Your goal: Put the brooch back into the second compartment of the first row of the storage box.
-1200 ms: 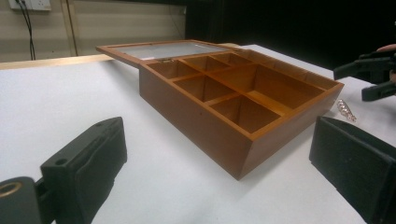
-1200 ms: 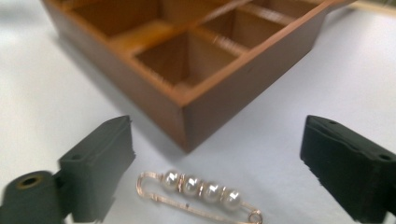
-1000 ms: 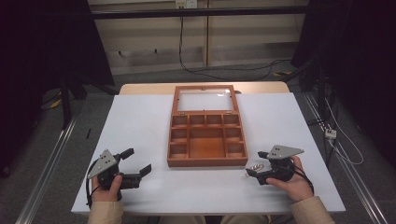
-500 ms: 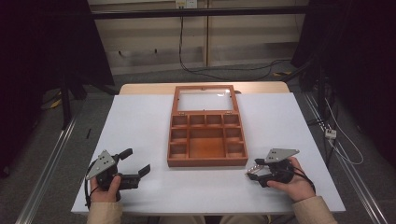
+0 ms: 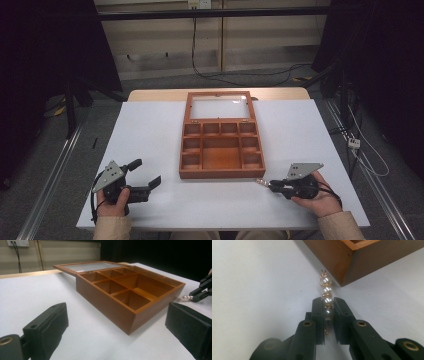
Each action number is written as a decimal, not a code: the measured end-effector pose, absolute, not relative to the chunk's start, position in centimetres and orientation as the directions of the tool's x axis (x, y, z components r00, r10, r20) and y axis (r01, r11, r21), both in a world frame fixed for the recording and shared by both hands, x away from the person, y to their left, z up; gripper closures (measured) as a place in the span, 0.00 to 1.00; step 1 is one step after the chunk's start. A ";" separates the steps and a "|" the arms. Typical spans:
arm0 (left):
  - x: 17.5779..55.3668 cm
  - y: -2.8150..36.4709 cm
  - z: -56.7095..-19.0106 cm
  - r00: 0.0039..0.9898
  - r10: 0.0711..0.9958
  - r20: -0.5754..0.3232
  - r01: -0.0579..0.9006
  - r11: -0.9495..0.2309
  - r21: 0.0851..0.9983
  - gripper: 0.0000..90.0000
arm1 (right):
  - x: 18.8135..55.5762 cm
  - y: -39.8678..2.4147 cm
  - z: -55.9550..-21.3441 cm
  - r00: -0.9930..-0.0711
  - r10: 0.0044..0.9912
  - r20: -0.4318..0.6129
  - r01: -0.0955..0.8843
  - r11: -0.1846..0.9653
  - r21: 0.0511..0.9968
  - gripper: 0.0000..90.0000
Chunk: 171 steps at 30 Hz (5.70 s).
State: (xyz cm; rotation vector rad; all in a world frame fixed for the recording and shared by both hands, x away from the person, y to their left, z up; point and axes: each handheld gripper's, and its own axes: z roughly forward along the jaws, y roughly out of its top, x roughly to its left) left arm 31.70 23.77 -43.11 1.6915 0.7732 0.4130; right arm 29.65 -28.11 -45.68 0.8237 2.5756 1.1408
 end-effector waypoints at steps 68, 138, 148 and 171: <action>32.2 24.1 -43.1 0.736 0.665 -0.127 0.261 -0.105 0.960 0.05 | 33.4 -24.0 -38.8 -0.815 0.561 0.146 0.426 0.408 0.808 0.90; 32.2 24.1 -43.1 0.742 0.657 -0.135 0.263 -0.100 0.960 0.05 | 40.6 -19.2 -37.5 -0.781 0.615 0.108 0.433 0.408 0.804 0.90; 32.2 24.0 -43.1 0.744 0.655 -0.133 0.264 -0.105 0.959 0.05 | 41.4 -18.3 -37.6 -0.779 0.619 0.104 0.434 0.412 0.801 0.90; 32.3 24.0 -43.2 0.748 0.650 -0.133 0.270 -0.114 0.956 0.05 | 42.7 -17.5 -38.2 -0.767 0.631 0.119 0.452 0.399 0.798 0.90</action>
